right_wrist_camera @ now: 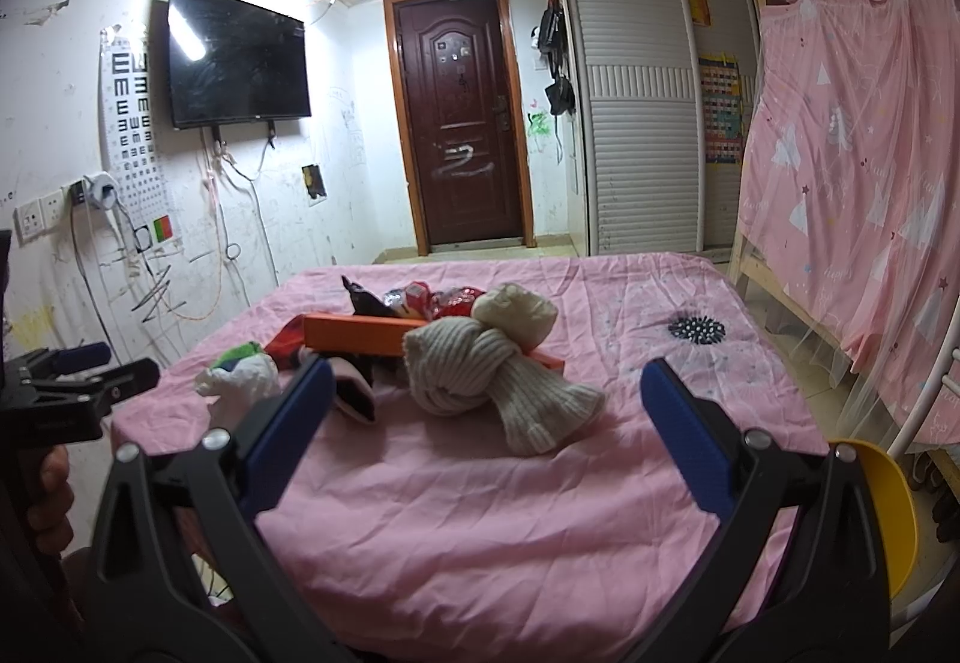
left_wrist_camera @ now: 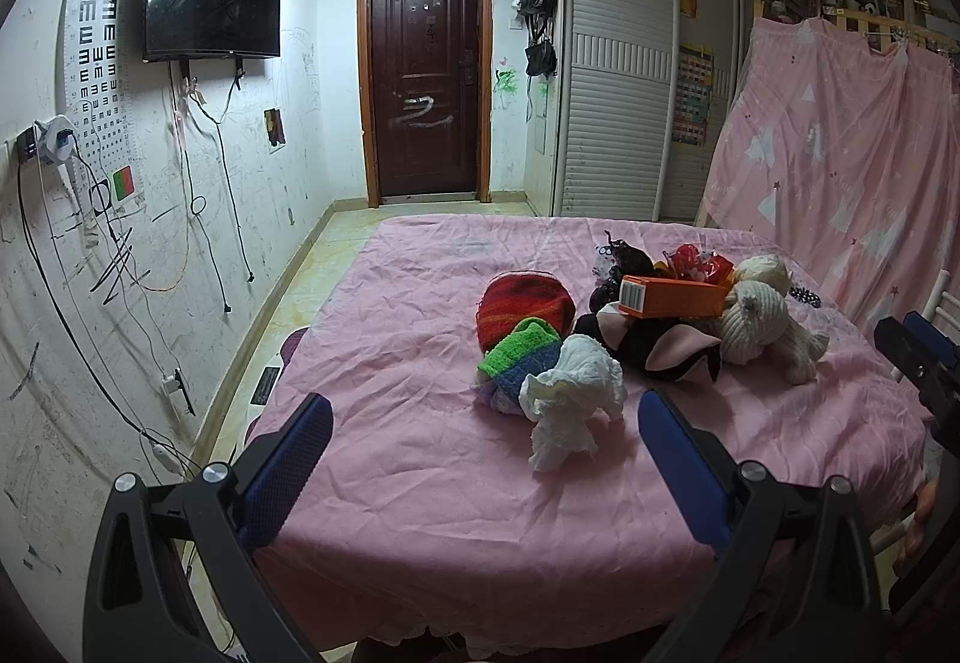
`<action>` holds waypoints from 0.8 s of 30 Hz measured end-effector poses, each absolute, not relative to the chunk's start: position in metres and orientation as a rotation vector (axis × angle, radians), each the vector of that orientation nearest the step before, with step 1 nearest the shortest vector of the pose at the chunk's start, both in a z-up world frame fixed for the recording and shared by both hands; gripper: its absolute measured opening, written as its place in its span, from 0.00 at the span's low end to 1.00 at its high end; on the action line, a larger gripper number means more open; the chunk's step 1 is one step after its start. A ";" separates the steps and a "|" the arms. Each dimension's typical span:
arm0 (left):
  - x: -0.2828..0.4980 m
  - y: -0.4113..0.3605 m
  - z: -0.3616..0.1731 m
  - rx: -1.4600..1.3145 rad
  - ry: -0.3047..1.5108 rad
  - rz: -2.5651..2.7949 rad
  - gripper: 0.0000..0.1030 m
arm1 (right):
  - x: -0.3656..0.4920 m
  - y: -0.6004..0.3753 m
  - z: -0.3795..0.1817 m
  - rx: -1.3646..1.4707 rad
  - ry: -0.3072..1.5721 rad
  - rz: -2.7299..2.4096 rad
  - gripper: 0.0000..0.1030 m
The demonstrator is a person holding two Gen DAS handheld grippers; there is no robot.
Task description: Collect trash
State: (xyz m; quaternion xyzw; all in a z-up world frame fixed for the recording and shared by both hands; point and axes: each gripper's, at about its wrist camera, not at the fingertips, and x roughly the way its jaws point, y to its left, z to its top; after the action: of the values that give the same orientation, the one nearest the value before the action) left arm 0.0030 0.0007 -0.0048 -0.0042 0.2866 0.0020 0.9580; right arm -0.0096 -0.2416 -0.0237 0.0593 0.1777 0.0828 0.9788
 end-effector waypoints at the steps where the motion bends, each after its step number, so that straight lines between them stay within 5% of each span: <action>1: 0.003 0.001 -0.005 -0.008 0.581 0.004 0.92 | -0.010 -0.241 -0.024 0.120 0.358 0.167 0.96; 24: 0.014 0.000 -0.019 -0.021 0.639 -0.041 0.92 | -0.001 -0.247 -0.035 0.124 0.410 0.165 0.96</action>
State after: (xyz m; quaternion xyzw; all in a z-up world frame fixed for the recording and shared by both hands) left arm 0.0142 -0.0003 -0.0185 -0.0103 0.3139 -0.0200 0.9492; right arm -0.0008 -0.2469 -0.0348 0.0615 0.2033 0.0820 0.9737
